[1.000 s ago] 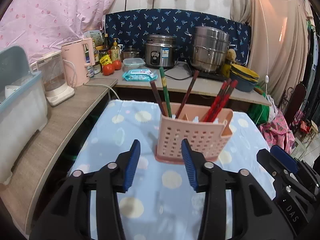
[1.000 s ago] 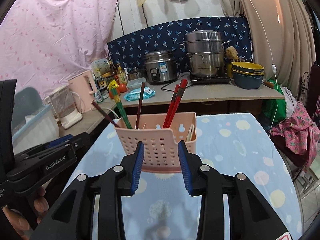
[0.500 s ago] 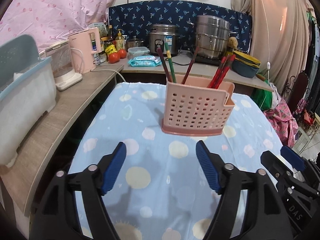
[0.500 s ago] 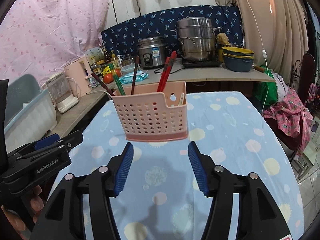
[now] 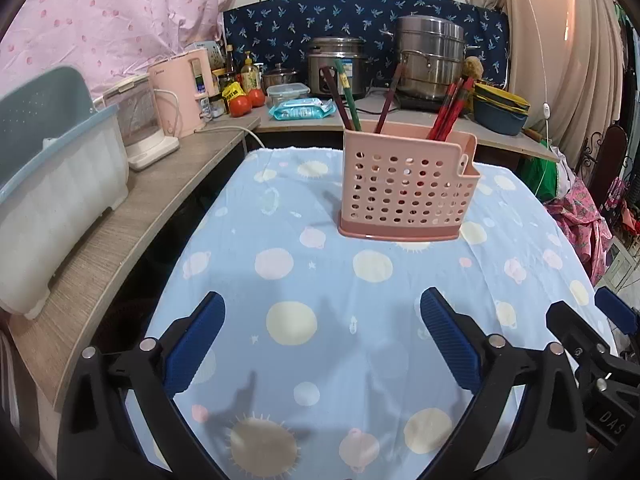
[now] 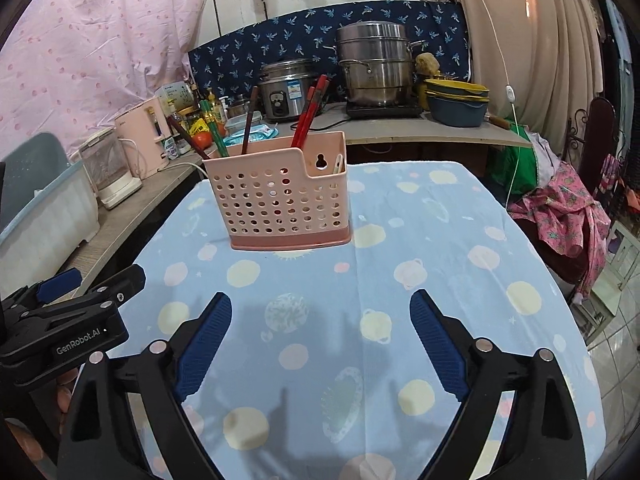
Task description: Organize utensils
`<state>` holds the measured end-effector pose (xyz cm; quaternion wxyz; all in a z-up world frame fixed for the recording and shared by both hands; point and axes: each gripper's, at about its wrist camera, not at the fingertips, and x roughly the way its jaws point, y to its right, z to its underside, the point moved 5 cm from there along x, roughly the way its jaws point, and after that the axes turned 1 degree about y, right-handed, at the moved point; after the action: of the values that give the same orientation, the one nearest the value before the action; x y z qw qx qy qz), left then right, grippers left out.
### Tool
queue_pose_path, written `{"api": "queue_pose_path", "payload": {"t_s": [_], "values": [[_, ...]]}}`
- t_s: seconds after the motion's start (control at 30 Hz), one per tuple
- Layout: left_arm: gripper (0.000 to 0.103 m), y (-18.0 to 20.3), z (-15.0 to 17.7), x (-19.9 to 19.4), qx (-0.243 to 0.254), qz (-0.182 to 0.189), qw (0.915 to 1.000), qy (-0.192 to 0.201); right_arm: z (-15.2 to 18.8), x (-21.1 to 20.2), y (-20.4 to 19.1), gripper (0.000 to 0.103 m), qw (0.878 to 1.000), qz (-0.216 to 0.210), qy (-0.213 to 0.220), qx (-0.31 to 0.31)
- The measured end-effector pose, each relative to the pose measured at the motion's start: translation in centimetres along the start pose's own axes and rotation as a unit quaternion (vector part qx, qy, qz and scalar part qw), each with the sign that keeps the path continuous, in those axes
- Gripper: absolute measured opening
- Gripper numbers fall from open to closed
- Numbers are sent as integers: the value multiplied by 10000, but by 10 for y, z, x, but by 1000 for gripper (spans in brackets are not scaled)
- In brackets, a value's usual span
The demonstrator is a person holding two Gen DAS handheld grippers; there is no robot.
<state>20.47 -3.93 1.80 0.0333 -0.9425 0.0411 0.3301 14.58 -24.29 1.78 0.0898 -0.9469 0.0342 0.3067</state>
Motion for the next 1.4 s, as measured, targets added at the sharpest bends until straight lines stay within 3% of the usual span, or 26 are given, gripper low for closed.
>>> {"api": "queue_pose_path", "payload": {"t_s": [0.1, 0.3, 0.67, 1.4], "values": [[95, 0, 3, 1, -19, -12, 10000, -44, 4, 3, 6, 96, 9998, -68, -118, 142], [95, 2, 7, 1, 18, -89, 9999, -70, 9, -3, 12, 96, 9997, 224, 36, 75], [96, 0, 13, 3, -22, -141, 9998, -148, 13, -6, 12, 96, 9993, 362, 62, -47], [96, -5, 20, 7, -85, -202, 9996, -193, 19, -2, 2, 96, 9991, 387, -54, -160]]}}
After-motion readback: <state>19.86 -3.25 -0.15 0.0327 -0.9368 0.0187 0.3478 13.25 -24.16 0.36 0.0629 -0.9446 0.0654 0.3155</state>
